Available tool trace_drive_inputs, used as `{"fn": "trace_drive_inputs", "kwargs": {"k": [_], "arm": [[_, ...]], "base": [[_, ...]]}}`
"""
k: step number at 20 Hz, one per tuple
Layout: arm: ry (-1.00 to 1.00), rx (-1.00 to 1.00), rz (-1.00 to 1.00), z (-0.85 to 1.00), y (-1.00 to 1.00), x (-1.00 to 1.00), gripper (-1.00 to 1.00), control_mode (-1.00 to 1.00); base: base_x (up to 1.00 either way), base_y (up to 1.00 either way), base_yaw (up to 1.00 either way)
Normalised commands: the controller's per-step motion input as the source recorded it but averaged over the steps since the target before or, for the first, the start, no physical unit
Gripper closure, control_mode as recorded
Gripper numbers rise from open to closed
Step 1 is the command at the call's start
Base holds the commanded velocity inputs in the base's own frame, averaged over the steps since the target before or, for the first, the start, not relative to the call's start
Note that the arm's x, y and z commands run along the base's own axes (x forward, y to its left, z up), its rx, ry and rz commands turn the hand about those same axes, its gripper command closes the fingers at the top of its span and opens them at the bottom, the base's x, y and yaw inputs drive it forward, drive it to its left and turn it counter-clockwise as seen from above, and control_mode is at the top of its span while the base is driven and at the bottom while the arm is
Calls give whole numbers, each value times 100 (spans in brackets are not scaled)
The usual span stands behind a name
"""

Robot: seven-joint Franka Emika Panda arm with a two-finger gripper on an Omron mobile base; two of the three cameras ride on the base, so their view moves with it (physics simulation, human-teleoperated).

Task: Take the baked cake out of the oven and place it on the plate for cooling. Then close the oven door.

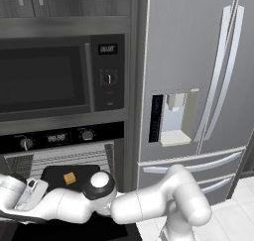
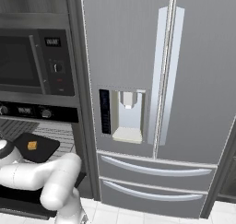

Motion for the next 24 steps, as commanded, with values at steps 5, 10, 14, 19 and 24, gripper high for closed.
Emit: {"fn": "trace_drive_inputs", "kwargs": {"k": [5, 10, 14, 19, 24], "arm": [[-17, 33, -6, 23, -56, -1, -100, -100], [-39, 37, 0, 8, -61, -15, -100, -100], [-48, 38, 0, 0, -63, -15, -100, -100], [-44, 41, 0, 0, -65, -10, -100, -100], [-19, 44, 0, 37, -55, -9, -100, -100]], "base": [[0, 0, 0], [0, 0, 0], [0, 0, 0], [0, 0, 0], [0, 0, 0]]}}
